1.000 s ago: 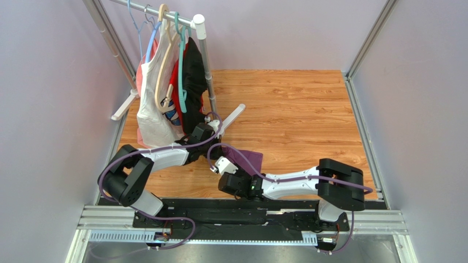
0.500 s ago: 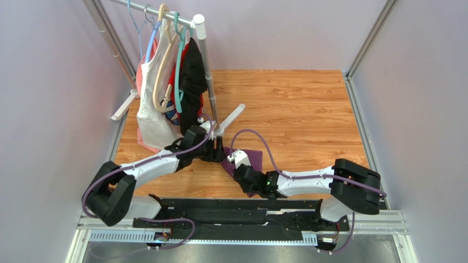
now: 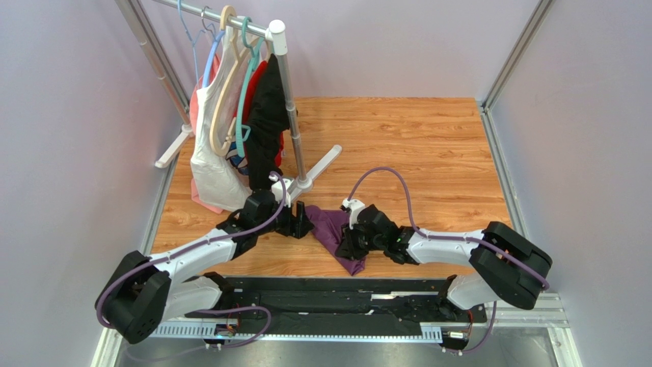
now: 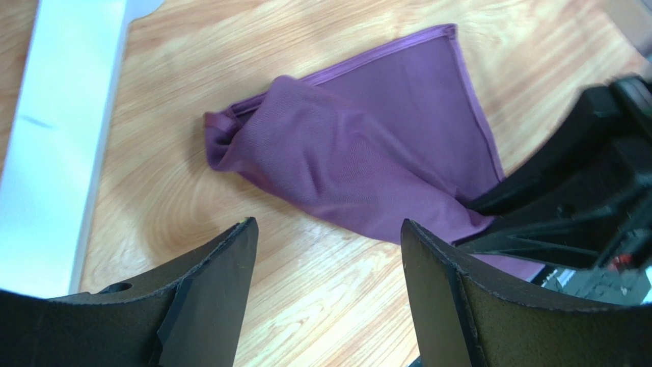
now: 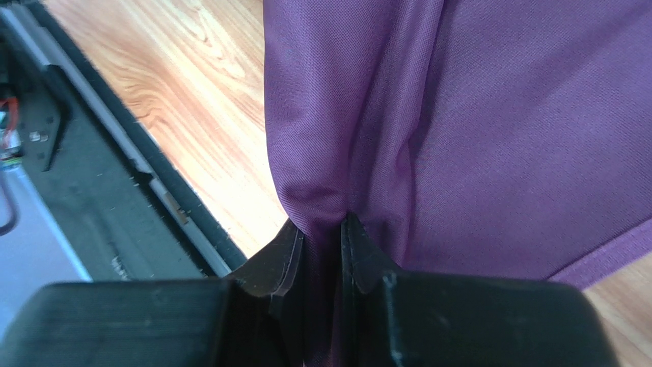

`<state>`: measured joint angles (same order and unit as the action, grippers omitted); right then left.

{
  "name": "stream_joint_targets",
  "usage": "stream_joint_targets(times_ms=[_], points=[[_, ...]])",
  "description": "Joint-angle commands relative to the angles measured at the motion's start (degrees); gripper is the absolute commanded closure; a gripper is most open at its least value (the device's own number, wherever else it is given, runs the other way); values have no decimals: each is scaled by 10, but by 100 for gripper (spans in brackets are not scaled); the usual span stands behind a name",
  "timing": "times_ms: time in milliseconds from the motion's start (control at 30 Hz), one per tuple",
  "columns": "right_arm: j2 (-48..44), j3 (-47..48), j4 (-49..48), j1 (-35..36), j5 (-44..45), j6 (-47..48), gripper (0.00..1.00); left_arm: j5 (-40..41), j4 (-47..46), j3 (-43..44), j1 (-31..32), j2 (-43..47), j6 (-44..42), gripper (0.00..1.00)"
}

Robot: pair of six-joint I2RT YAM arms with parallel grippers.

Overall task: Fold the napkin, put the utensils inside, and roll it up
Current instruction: Roll the napkin with the utensil

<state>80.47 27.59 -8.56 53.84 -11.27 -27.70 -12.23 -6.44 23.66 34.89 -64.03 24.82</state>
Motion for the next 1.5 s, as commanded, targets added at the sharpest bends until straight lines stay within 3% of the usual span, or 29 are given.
stream_joint_targets(times_ms=[0,267,600,1133,1267,1467], points=[[25,-32,6,-31,-102,-21,100,-24,-77,-12,19,14,-32,23],[63,-39,-17,-95,-189,-24,100,-49,-147,-2,71,-6,-89,23],[87,-23,22,-165,-275,12,100,-208,-210,32,79,-116,-174,24],[122,-25,9,-213,-316,17,100,-176,-210,85,108,-209,-207,27],[128,-25,4,-219,-320,16,100,-166,-206,98,111,-239,-201,32],[132,-26,3,-226,-320,16,100,-156,-185,118,111,-272,-195,53]])
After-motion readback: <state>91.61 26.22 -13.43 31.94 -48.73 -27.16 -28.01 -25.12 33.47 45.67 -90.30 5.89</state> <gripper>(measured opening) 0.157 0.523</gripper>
